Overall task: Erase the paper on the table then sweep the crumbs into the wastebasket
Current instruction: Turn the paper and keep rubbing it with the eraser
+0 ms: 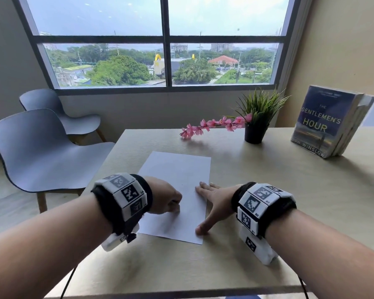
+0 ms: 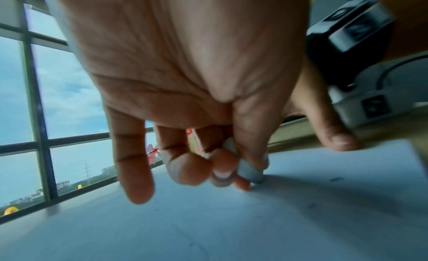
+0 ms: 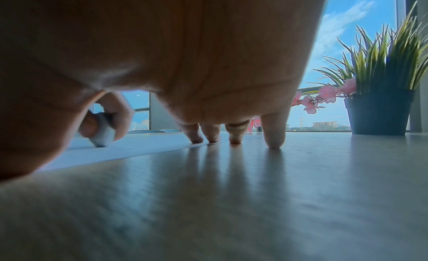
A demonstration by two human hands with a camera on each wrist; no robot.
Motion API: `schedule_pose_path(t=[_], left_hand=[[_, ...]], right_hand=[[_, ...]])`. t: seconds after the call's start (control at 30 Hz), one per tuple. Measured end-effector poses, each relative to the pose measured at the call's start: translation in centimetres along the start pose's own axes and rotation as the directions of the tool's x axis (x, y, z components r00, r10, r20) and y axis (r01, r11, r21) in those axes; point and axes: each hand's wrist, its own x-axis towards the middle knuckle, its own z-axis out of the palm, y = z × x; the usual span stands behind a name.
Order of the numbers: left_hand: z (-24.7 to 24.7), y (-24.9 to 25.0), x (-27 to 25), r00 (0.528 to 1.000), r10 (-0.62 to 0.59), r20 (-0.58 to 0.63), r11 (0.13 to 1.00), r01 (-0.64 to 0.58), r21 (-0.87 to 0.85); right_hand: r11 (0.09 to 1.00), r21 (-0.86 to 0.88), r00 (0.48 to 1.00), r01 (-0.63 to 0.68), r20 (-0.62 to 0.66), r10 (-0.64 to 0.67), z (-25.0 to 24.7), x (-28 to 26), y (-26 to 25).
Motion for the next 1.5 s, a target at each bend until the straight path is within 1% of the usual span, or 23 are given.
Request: schedule_pose_path(t=[0.07,0.2,0.37,0.43,0.53,0.6,0.7,0.77,0.8,0.9,0.93,1.03,1.13,1.3,1.4,1.5], left_hand=[[0.0,-0.2,-0.1,1.000,0.002,0.008,1.000,-0.002,-0.021],[-0.4,-1.8,0.3,0.995,-0.098,-0.008,0.995,0.097,-0.035],[-0.1,-0.5,0.2,1.000,-0.024,-0.008,1.000,0.025,0.016],[-0.2,-0.5,0.2,0.999,-0.041,-0.001,0.999,0.041,0.014],[-0.7,-1.2,0.6,0.995,-0.098,-0.006,0.995,0.098,0.008],[-0.7,-1.2,0.8,0.994,-0.108,-0.016,0.994,0.108,0.020],[-0.3,-0.5,0.4,0.998,-0.064,-0.007,0.997,0.065,0.047],[-0.1,-0.5,-0.1,0.999,-0.034,0.008,0.999,0.034,0.028],[-0.1,-0.9,-0.3,0.999,-0.047,0.013,0.999,0.047,0.010],[-0.1,-2.0,-0.8,0.989,-0.145,0.006,0.989,0.145,-0.021],[-0.1,-2.1,-0.9,0.988,-0.154,-0.001,0.988,0.154,-0.020],[0.2,-1.4,-0.9,0.992,-0.126,-0.015,0.991,0.125,-0.038],[0.2,-0.6,-0.7,0.994,-0.111,-0.019,0.993,0.110,-0.052],[-0.4,0.1,-0.1,0.994,-0.100,-0.047,0.994,0.098,-0.053],[-0.6,0.3,0.2,0.995,-0.085,-0.061,0.995,0.081,-0.059],[-0.3,0.9,0.2,0.999,-0.023,-0.045,0.999,0.021,-0.045]], right_hand=[[1.000,-0.001,1.000,0.003,0.000,-0.003,0.0,0.0,0.1],[1.000,0.003,1.000,0.007,-0.005,-0.007,0.0,0.1,0.0],[1.000,-0.002,1.000,0.007,-0.001,-0.007,0.0,0.2,0.2],[1.000,0.000,1.000,0.010,0.001,-0.010,0.0,0.2,0.2],[1.000,0.006,1.000,0.007,-0.002,-0.007,0.0,0.2,0.1],[1.000,0.006,1.000,0.002,-0.001,-0.002,0.0,0.2,0.1],[1.000,0.002,1.000,0.005,-0.001,-0.005,0.0,0.1,0.1],[1.000,0.011,1.000,0.008,-0.004,-0.008,0.0,0.1,0.2],[1.000,0.017,1.000,0.009,-0.007,-0.009,-0.1,0.1,0.2],[0.999,0.031,0.999,0.017,-0.029,-0.017,0.0,-0.1,0.1],[0.999,0.037,0.999,0.020,-0.041,-0.018,-0.1,-0.2,0.0],[0.998,0.062,0.998,0.019,-0.065,-0.015,-0.1,-0.6,-0.2],[0.995,0.080,0.997,0.051,-0.058,-0.046,-0.2,-0.4,-0.6],[0.995,-0.038,0.995,0.091,-0.030,-0.092,0.1,-0.2,-1.1],[0.995,-0.037,0.995,0.096,-0.026,-0.097,0.0,-0.2,-1.0],[0.995,-0.030,0.995,0.100,-0.025,-0.101,0.1,-0.1,-0.9]])
